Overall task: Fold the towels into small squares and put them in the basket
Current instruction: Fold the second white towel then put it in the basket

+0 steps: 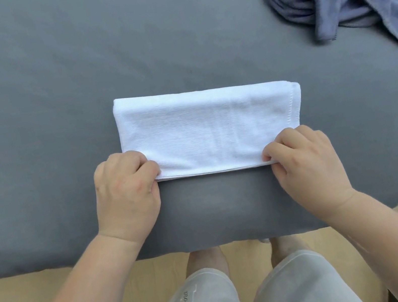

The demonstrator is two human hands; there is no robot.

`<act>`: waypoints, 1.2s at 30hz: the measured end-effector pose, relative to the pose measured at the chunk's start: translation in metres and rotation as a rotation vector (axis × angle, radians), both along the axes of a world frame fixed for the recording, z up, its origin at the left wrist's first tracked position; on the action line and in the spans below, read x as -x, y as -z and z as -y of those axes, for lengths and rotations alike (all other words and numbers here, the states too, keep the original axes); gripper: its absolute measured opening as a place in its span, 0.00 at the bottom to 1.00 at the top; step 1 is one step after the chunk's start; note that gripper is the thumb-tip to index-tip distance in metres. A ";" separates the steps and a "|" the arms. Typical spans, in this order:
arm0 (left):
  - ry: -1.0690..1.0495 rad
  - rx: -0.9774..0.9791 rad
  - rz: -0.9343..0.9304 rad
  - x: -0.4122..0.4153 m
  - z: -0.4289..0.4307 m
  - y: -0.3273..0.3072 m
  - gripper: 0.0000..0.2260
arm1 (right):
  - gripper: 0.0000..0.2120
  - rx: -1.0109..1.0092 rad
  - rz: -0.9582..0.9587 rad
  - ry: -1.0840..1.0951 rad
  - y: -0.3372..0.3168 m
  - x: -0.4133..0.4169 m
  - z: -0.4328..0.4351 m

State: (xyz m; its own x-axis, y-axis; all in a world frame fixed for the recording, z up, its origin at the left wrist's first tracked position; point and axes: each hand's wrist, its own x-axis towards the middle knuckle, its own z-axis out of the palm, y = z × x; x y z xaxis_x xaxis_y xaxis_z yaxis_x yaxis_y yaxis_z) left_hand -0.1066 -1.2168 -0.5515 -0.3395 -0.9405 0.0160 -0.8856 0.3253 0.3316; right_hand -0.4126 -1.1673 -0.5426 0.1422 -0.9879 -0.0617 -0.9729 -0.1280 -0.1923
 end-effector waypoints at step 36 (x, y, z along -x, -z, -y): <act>0.033 -0.258 0.274 0.049 0.046 0.018 0.36 | 0.41 -0.275 -0.170 0.129 0.022 -0.007 0.072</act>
State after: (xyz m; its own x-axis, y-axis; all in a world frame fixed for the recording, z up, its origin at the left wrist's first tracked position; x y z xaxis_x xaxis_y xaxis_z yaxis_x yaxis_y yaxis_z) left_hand -0.1554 -1.2631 -0.5692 -0.3283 -0.8903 -0.3157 -0.9433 0.2917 0.1584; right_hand -0.4052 -1.2394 -0.5650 -0.0180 -0.9401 -0.3403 -0.9988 0.0323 -0.0365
